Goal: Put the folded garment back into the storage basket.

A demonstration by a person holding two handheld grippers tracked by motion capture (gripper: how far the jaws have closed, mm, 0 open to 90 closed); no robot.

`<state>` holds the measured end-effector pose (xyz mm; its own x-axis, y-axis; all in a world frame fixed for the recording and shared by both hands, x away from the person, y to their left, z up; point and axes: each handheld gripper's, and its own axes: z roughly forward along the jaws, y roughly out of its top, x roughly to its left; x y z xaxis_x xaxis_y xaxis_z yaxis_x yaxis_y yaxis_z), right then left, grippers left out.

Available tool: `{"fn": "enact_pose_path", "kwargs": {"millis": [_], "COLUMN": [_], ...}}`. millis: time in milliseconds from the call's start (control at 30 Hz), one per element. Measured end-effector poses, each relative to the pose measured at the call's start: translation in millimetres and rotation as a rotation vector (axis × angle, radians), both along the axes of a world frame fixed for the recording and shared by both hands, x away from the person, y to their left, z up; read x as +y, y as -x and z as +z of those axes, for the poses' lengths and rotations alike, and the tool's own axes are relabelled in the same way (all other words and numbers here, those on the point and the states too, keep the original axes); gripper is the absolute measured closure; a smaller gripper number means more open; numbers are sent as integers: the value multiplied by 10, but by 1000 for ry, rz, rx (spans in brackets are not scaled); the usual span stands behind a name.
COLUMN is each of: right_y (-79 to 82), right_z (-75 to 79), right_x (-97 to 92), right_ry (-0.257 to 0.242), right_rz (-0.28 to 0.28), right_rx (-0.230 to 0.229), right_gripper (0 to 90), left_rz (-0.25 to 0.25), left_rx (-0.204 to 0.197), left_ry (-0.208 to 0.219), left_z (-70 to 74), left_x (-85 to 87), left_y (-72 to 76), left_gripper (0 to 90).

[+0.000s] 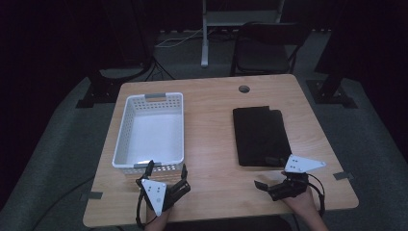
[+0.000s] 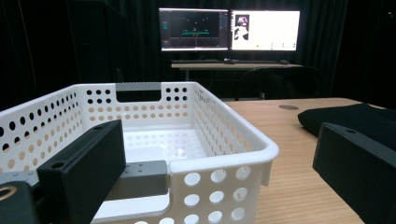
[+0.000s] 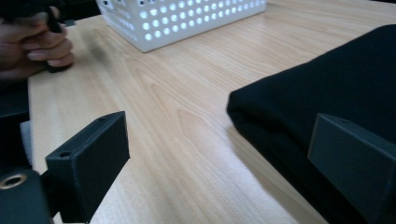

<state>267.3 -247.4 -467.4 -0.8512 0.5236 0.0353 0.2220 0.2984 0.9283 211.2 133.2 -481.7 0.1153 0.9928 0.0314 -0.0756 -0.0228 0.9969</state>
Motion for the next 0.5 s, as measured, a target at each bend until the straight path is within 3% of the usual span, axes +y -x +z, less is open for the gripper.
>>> {"fn": "enact_pose_path", "kwargs": {"millis": [500], "right_y": [-20], "right_z": [-13], "right_x": [43], "right_ry": [46], "right_rz": [-9], "right_rx": [31], "right_gripper": [51], "left_rz": [0], "left_rx": [-1], "left_ry": [0], "left_z": [0], "left_x": [0], "left_y": [2], "left_gripper": [37]}}
